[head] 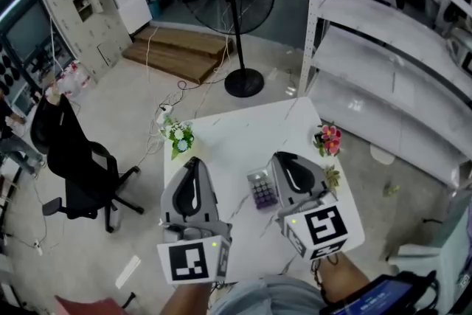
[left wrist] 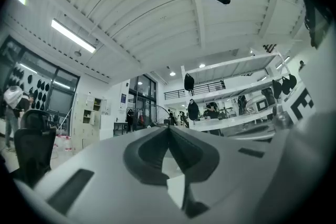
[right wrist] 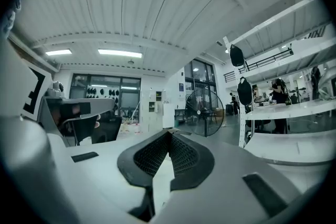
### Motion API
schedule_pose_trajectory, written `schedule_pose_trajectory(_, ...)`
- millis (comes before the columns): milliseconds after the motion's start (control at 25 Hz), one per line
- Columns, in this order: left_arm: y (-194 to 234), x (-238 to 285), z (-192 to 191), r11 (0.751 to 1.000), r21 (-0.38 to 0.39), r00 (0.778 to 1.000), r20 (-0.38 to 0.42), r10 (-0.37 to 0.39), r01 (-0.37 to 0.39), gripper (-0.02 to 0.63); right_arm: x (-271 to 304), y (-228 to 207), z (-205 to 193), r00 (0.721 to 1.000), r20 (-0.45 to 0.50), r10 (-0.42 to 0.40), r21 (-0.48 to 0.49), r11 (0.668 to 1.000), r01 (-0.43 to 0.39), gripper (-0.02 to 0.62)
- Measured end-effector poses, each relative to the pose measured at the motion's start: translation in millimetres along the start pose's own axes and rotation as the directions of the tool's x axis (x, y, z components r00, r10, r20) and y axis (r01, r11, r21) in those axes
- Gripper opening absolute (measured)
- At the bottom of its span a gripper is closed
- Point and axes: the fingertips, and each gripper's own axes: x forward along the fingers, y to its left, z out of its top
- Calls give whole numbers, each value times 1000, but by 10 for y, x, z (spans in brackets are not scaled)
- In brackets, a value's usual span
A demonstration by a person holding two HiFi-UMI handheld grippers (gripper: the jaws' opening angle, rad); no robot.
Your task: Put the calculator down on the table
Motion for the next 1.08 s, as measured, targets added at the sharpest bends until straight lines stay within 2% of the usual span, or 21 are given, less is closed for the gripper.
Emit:
schedule_pose_trajectory(160,-34,-1,-50,1000,0,1000,-4,0,0,8,-1,-8,14,1000,24,-3,-26,1000,3,17)
schedule_pose_trajectory(640,-112,45,-147,1000,-16,999,-28,-22,21,7,27,-28,-28,1000,14,3,1,1000,-3,17)
schedule_pose_trajectory(1080,-89,56,-98,1000,3,1000,0,-26,26,7,48,17,-40,1000,15,4,-1,1000,-4,17)
